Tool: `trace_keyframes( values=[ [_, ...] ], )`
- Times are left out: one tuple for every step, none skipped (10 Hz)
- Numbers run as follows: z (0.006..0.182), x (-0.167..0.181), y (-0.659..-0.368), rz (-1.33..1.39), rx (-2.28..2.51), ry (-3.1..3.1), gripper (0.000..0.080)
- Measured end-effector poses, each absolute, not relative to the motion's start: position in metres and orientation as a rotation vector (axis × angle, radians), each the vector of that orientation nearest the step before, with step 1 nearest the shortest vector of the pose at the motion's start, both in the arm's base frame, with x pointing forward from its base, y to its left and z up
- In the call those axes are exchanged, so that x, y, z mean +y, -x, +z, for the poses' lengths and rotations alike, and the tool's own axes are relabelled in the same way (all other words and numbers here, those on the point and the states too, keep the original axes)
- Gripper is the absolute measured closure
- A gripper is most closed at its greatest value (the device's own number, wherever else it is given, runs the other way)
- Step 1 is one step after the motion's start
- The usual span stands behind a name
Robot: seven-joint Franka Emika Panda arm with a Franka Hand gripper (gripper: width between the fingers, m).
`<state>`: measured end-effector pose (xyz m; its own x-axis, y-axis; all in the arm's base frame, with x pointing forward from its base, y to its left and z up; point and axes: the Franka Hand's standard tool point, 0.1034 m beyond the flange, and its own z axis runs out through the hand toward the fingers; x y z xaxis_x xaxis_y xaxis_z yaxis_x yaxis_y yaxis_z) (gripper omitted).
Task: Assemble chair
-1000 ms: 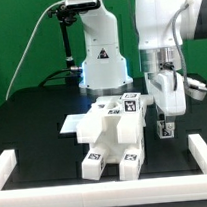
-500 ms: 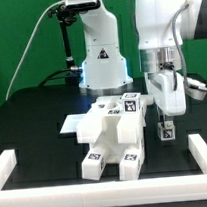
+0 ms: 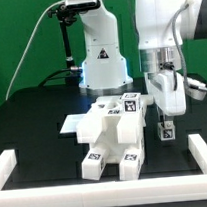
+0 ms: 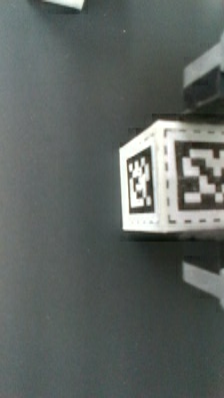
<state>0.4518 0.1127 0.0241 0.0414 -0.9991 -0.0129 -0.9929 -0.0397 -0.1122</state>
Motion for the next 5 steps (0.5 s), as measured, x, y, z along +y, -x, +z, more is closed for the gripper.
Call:
trace_keyframes(
  values=[
    [0.024, 0.113, -0.452, -0.105, 2.111, 2.201, 0.0521],
    [0.024, 0.113, -0.452, -0.105, 2.11, 2.202, 0.0521],
    [0.025, 0.115, -0.452, -0.103, 2.106, 2.204, 0.0521],
    [0.034, 0.13, -0.448, -0.051, 2.101, 2.197, 0.0521],
    [0.053, 0.136, -0.449, -0.043, 2.065, 2.187, 0.0521]
  ],
)
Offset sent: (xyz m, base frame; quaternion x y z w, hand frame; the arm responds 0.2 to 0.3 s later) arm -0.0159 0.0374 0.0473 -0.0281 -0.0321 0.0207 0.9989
